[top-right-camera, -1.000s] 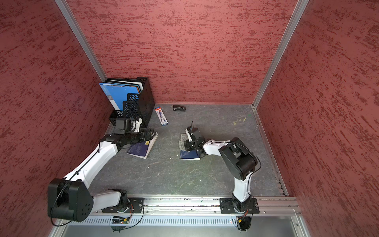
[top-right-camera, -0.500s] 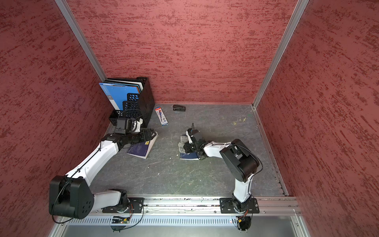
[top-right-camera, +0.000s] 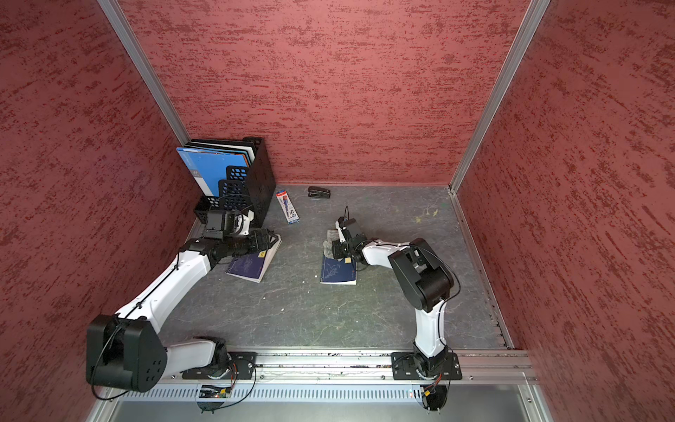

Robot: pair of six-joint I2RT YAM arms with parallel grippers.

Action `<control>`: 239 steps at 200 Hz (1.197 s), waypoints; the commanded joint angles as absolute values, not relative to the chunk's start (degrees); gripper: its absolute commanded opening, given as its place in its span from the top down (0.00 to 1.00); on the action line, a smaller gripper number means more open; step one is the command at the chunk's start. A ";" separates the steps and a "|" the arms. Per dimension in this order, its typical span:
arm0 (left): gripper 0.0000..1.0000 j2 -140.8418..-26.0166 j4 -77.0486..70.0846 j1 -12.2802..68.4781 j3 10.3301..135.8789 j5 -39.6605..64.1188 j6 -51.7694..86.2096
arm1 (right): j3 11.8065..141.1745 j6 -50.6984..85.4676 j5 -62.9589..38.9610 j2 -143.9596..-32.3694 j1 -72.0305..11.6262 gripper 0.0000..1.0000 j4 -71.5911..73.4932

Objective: Wipe the cover of the book
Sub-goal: Wipe the dirt from the cover of the book.

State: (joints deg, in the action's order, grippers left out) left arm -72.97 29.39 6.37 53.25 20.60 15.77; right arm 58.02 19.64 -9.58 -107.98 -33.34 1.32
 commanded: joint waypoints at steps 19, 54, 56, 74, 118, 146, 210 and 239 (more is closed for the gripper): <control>0.00 -72.44 28.91 6.10 53.83 20.24 15.39 | 46.58 22.25 -11.08 -103.71 -38.70 0.83 -3.17; 0.00 -72.58 29.04 6.08 53.79 20.21 15.43 | 50.02 21.79 -7.89 -107.29 -38.33 0.83 -3.57; 0.00 -72.59 29.08 6.14 53.79 20.21 15.44 | 50.58 21.62 -7.84 -107.92 -38.21 0.83 -3.70; 0.00 -72.21 29.26 6.15 53.71 20.09 15.36 | 56.97 20.14 -7.28 -113.11 -36.42 0.83 -4.68; 0.00 -69.62 31.40 6.24 53.48 19.76 15.34 | 70.13 18.18 -7.82 -120.49 -32.96 0.84 -8.07; 0.00 -68.55 31.77 6.24 53.35 19.16 15.27 | 69.70 17.24 -8.51 -119.59 -32.95 0.84 -7.81; 0.00 -70.49 30.89 6.39 54.39 19.51 15.21 | 58.96 17.91 -11.05 -113.29 -34.85 0.84 -4.05; 0.00 -70.65 30.92 6.48 54.34 19.47 15.42 | 54.40 18.54 -12.10 -109.63 -37.52 0.84 -3.62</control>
